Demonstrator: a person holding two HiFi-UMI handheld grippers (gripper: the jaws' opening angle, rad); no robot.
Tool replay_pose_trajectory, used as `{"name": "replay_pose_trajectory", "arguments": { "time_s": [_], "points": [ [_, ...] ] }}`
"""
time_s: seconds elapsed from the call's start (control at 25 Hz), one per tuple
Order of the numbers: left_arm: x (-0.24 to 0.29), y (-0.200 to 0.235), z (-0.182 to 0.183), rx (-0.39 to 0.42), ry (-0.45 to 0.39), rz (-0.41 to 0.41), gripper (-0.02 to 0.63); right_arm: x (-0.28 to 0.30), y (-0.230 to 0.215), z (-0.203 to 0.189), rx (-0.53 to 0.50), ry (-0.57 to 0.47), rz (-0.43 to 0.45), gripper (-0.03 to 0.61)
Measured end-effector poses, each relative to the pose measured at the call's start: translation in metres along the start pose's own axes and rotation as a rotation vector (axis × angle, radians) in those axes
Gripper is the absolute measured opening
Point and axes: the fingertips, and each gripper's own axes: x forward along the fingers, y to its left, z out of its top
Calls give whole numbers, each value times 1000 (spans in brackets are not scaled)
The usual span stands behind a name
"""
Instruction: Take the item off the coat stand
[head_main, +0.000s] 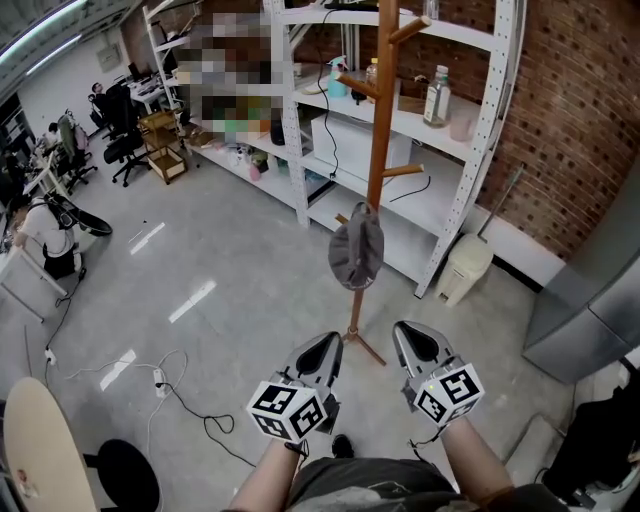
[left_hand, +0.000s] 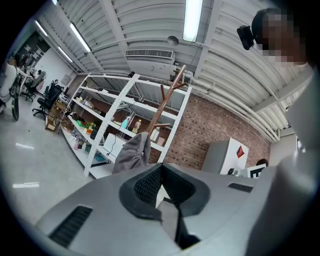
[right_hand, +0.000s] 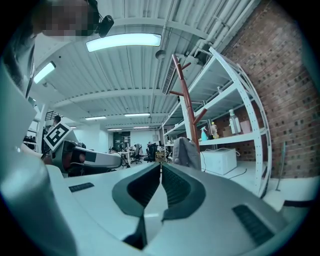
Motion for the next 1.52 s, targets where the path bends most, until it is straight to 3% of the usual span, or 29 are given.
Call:
{"name": "replay_pose_trajectory", "arguments": {
  "time_s": [0.44,1.4,1.52],
  "points": [
    [20,14,-2,-2,37,-29,8,8,-9,8,34,-58,-40,17],
    [78,51,29,36,-6,76,8,116,-33,3,17,64,128,18],
    [82,57,35,39,-20,84,8,129,-31,5,7,74,155,58]
  ]
}}
